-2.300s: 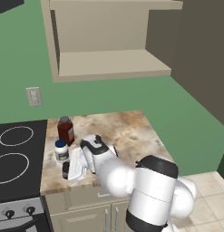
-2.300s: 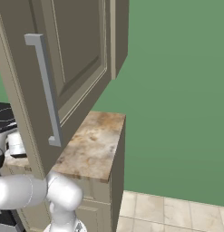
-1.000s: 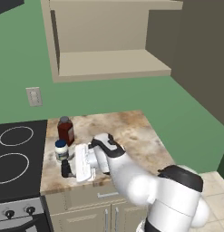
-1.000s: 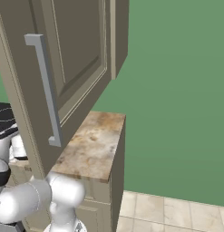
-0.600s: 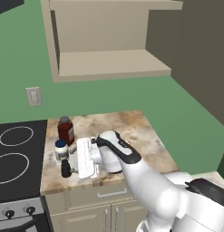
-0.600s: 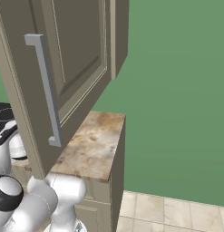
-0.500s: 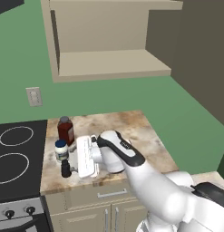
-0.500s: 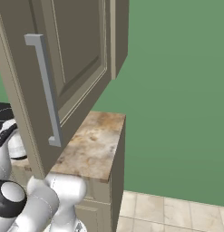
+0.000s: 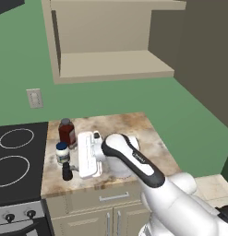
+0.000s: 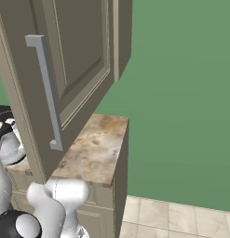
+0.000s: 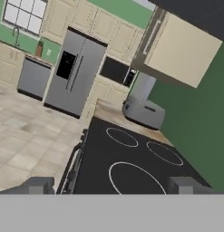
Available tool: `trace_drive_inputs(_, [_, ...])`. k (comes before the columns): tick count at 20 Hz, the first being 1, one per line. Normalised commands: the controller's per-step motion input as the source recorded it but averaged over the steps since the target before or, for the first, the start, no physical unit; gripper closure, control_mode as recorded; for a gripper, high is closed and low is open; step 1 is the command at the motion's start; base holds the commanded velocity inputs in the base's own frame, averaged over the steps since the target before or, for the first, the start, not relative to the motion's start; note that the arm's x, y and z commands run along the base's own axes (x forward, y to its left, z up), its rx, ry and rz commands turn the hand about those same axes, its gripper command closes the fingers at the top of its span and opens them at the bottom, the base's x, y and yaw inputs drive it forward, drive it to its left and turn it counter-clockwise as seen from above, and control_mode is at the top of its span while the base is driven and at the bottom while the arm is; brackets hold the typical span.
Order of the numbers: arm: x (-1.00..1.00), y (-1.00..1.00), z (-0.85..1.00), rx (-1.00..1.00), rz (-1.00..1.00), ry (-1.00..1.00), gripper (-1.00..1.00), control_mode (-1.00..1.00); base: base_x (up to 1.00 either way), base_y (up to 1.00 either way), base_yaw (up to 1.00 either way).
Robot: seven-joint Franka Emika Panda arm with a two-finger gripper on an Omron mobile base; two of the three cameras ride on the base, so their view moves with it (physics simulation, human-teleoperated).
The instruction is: Collect the paprika, mayonnaise, and shaker from the cabinet and place them next to the stove.
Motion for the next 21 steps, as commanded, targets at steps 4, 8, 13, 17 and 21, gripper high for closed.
trace_drive_inputs(4, [-0.43,0.0,0.52,0.0,-0.04,0.0,-1.0,-1.0,0.0,0.0,0.0])
trace_drive_inputs(8, [-0.5,0.0,0.51,0.0,-0.06,-0.01,-1.0,-1.0,0.0,0.0,0.0])
trace_drive_inputs(13, [-0.53,0.0,0.45,0.0,-0.06,0.0,-1.0,-1.0,0.0,0.0,0.0])
trace_drive_inputs(17, [-0.52,0.0,0.32,0.0,-0.05,-0.02,-1.0,-1.0,0.0,0.0,0.0])
trace_drive_inputs(21, [-0.34,0.0,0.08,-0.01,0.0,-0.02,-1.0,-1.0,0.0,0.0,0.0])
